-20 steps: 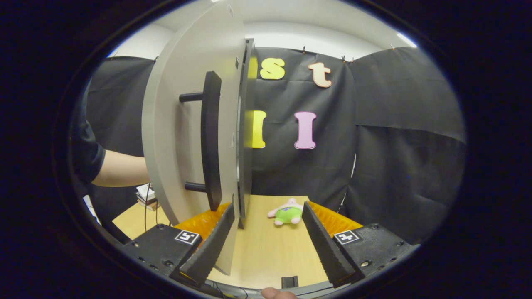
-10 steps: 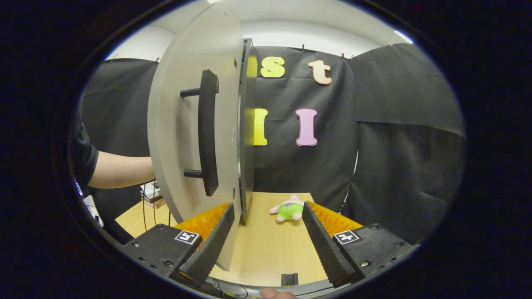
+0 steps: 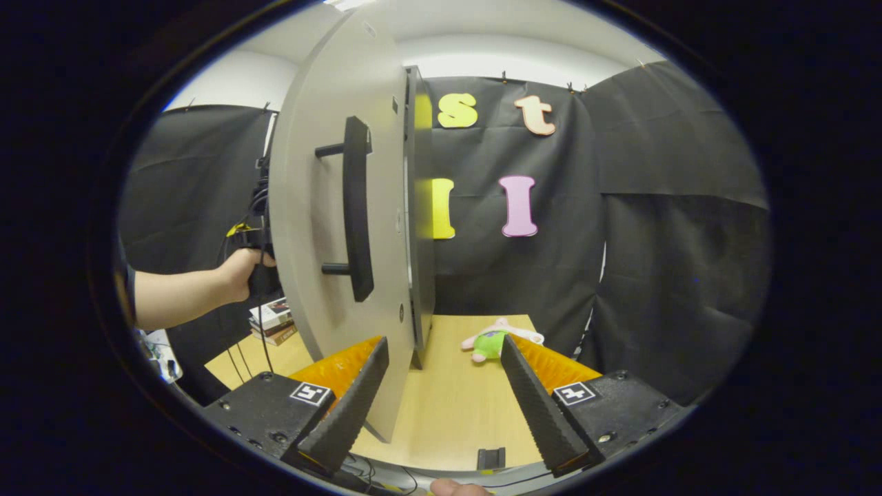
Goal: Open the cabinet door with the right hand, grasp the bottle in the cabinet with the left hand and place it on the coaster, then close the cabinet door with the right hand.
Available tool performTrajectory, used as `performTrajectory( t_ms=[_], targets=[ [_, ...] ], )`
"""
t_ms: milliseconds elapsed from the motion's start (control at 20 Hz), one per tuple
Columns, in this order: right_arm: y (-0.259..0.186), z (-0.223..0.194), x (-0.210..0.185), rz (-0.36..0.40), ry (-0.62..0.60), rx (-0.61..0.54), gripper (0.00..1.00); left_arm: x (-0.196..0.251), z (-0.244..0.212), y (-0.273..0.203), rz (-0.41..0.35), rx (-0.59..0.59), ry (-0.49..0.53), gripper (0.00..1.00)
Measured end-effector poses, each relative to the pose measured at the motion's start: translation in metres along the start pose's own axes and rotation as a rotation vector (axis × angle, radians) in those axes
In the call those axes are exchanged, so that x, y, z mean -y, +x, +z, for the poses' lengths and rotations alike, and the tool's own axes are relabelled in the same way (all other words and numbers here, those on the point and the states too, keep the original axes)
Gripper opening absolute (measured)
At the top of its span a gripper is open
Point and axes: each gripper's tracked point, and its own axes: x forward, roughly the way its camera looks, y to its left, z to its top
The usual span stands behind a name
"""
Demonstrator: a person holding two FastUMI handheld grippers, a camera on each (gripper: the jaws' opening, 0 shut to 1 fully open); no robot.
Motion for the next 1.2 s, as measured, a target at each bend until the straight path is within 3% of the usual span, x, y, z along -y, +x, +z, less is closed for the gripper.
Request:
performTrajectory(
  t_ms=[150, 200, 250, 300, 550, 750, 800, 850, 900, 1200],
  targets=[
    [-0.001, -0.005, -0.010, 0.016, -0.008, -0.005, 1.00, -0.021, -0.009, -0.032, 0.005, 0.009, 0.011, 0.77],
    [-0.002, -0.006, -0.011, 0.014, -0.013, -0.005, 1.00, -0.030, -0.016, -0.043, 0.014, 0.002, 0.010, 0.67],
    [-0.001, -0.008, -0.014, 0.010, -0.010, -0.014, 1.00, -0.038, -0.022, -0.050, 0.022, -0.003, 0.006, 0.67],
    [-0.002, -0.011, -0.016, 0.008, -0.008, -0.022, 1.00, -0.046, -0.028, -0.058, 0.039, -0.008, 0.006, 0.77],
    [-0.003, -0.019, -0.030, 0.005, -0.040, -0.051, 1.00, -0.075, -0.071, -0.089, 0.082, -0.046, -0.005, 0.77],
    [-0.010, -0.016, -0.028, -0.050, -0.056, -0.042, 1.00, -0.086, -0.102, -0.108, 0.099, -0.030, 0.014, 0.77],
    [-0.010, -0.013, -0.028, -0.065, -0.058, -0.033, 1.00, -0.085, -0.111, -0.112, 0.095, -0.021, 0.015, 0.88],
    [-0.010, -0.012, -0.026, -0.081, -0.065, -0.030, 1.00, -0.083, -0.122, -0.116, 0.089, -0.015, 0.013, 0.88],
    [-0.008, -0.013, -0.024, -0.095, -0.079, -0.036, 1.00, -0.082, -0.135, -0.120, 0.081, -0.015, 0.012, 0.77],
    [-0.005, -0.014, -0.023, -0.161, -0.162, -0.059, 1.00, -0.081, -0.226, -0.138, 0.084, -0.071, -0.006, 0.78]
  ],
)
